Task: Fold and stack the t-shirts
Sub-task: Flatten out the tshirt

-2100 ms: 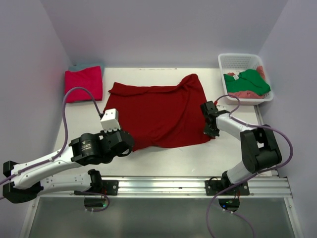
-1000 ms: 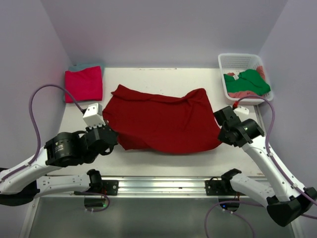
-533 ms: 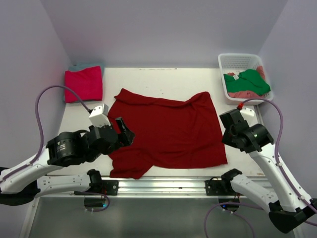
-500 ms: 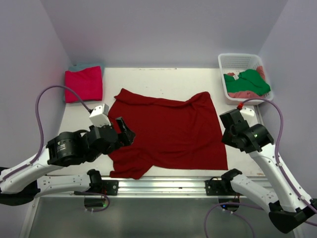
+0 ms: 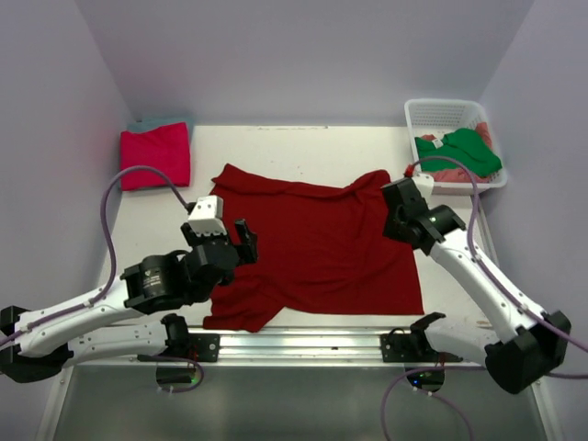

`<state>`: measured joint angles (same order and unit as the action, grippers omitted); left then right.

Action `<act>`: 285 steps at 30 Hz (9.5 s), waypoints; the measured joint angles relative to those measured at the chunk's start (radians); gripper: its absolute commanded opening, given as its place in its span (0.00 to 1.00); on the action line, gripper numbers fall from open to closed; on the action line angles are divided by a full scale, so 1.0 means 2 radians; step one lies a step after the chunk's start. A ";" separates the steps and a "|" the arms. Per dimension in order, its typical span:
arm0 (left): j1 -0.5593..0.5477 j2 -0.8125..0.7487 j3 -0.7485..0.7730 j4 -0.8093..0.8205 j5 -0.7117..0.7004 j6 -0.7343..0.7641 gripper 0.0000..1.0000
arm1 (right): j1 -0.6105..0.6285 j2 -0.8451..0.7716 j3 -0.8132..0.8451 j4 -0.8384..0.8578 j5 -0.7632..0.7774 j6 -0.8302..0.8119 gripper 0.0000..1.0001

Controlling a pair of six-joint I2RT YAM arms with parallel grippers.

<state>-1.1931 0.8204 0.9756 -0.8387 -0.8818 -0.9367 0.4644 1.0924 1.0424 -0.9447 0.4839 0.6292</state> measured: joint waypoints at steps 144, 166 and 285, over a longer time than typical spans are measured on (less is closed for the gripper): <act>0.591 0.757 0.125 1.053 0.667 -0.254 1.00 | 0.000 0.121 -0.058 0.270 -0.043 -0.068 0.83; 0.526 0.326 -0.147 0.727 0.635 0.097 0.83 | -0.080 0.472 0.300 0.229 0.027 -0.025 0.00; 0.497 0.644 0.130 0.527 0.576 0.128 0.00 | -0.147 0.552 0.318 0.229 -0.106 -0.003 0.03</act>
<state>-0.1989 2.1078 1.2354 0.2161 0.2703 -0.6800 0.1696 2.1967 1.6787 -0.4866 0.2710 0.6228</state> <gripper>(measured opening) 0.005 0.029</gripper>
